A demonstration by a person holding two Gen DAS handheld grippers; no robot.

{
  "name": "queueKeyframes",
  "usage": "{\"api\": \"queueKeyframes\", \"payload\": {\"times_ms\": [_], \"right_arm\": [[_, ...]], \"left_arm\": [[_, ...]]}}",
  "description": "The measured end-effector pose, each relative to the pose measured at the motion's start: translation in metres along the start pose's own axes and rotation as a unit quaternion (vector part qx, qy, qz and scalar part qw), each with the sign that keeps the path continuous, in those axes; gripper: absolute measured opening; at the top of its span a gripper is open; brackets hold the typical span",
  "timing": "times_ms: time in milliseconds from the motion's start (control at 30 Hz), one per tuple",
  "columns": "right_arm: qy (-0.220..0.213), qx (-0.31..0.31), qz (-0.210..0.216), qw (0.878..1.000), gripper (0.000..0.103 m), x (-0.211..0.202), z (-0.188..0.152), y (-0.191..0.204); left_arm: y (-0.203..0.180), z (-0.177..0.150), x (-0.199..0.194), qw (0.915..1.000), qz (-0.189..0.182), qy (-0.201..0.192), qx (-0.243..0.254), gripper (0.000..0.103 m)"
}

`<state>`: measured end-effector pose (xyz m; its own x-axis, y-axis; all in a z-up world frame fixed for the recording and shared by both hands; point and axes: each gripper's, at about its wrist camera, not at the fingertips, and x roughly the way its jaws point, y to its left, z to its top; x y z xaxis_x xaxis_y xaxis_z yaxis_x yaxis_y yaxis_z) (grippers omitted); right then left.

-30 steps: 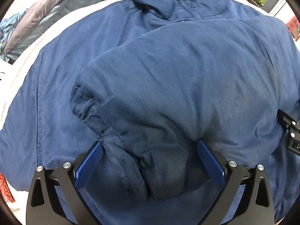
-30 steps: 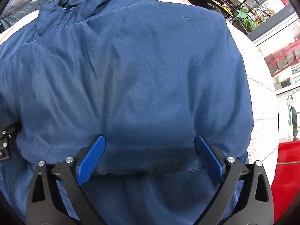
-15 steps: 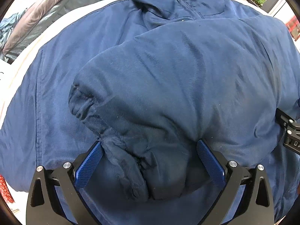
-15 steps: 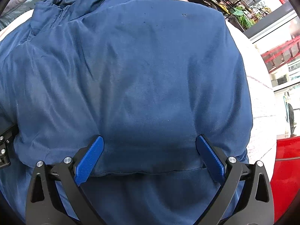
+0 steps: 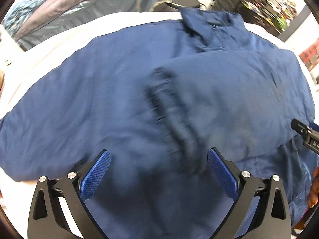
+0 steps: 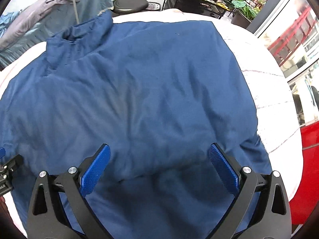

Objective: Fold large clothes
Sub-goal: 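Lower the hood onto the jacket back and smooth it with both grippers, then grasp the navy jacket sleeve cuff with the left gripper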

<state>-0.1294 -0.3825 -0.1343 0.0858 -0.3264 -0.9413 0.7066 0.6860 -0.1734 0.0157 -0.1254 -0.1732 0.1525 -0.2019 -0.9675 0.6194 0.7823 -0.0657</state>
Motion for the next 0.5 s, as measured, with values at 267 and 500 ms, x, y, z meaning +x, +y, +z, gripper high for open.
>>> {"api": "queueKeyframes", "payload": {"times_ms": [267, 500], "right_arm": [[0.034, -0.034, 0.029, 0.998, 0.097, -0.005, -0.035, 0.036], [0.067, -0.046, 0.038, 0.996, 0.097, -0.001, -0.059, 0.06]], "left_arm": [[0.072, -0.042, -0.03, 0.9936, 0.002, -0.003, -0.113, 0.096], [0.148, -0.082, -0.041, 0.9747, 0.004, -0.012, -0.223, 0.096]]}}
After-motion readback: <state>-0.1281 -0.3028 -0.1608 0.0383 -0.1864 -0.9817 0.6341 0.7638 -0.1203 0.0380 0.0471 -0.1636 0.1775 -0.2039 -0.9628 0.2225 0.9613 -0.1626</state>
